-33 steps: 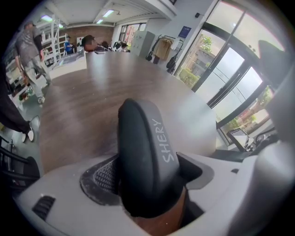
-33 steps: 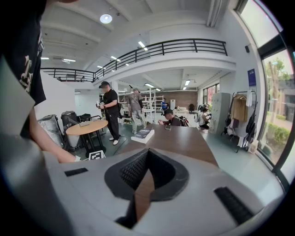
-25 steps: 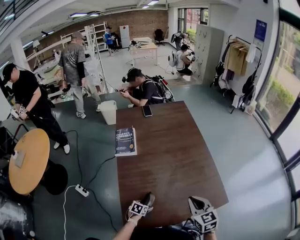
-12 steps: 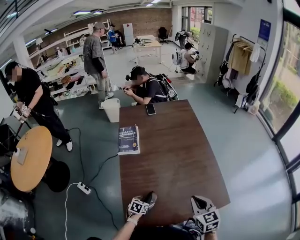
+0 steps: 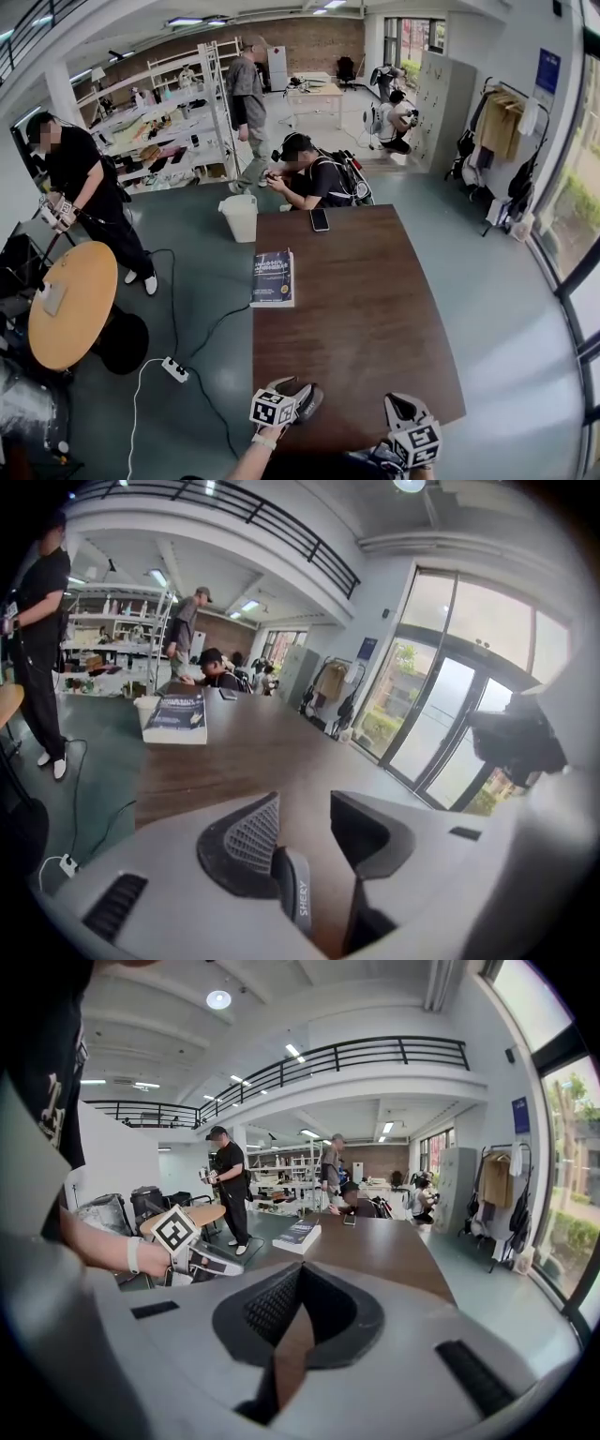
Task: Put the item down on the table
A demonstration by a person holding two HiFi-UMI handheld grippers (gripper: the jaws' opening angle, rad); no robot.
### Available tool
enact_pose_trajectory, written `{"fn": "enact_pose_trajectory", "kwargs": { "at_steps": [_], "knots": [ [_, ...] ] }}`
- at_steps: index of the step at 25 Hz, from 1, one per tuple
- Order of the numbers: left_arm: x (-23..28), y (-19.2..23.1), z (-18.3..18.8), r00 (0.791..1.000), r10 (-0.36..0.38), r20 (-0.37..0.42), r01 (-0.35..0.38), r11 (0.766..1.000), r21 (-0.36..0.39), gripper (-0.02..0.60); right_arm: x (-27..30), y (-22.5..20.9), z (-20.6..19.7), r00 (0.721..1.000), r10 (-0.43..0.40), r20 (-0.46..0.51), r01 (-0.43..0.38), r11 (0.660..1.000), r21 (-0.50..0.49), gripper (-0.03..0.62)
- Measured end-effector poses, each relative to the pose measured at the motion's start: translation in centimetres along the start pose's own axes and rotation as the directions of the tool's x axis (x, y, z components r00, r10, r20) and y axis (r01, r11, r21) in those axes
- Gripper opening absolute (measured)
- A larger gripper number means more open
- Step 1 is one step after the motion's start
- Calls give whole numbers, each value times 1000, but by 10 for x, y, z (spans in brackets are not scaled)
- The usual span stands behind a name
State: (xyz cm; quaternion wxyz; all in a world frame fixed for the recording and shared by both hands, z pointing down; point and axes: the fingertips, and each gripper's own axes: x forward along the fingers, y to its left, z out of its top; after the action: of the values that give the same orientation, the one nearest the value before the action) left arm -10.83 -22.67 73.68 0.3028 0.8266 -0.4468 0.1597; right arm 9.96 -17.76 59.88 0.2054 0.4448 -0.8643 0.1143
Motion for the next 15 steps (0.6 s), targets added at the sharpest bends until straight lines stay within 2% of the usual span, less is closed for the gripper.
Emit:
{"fn": "enact_pose_trajectory", "kwargs": {
  "at_steps": [3,9,15],
  "knots": [
    [-21,-9,35,989,-39,139,39,999,7,16,3,-2,-8,1000,-6,5,6,1000,6,-12],
    [-53,-28,76,953,-108,282,94,994,64,6,3,6,3,1000,5,7,-5,1000,-9,-12],
    [-74,-54,101,910,-209,359,179,977,115,6,2,16,15,1000,17,-10,-17,1000,-17,-12]
  ]
}}
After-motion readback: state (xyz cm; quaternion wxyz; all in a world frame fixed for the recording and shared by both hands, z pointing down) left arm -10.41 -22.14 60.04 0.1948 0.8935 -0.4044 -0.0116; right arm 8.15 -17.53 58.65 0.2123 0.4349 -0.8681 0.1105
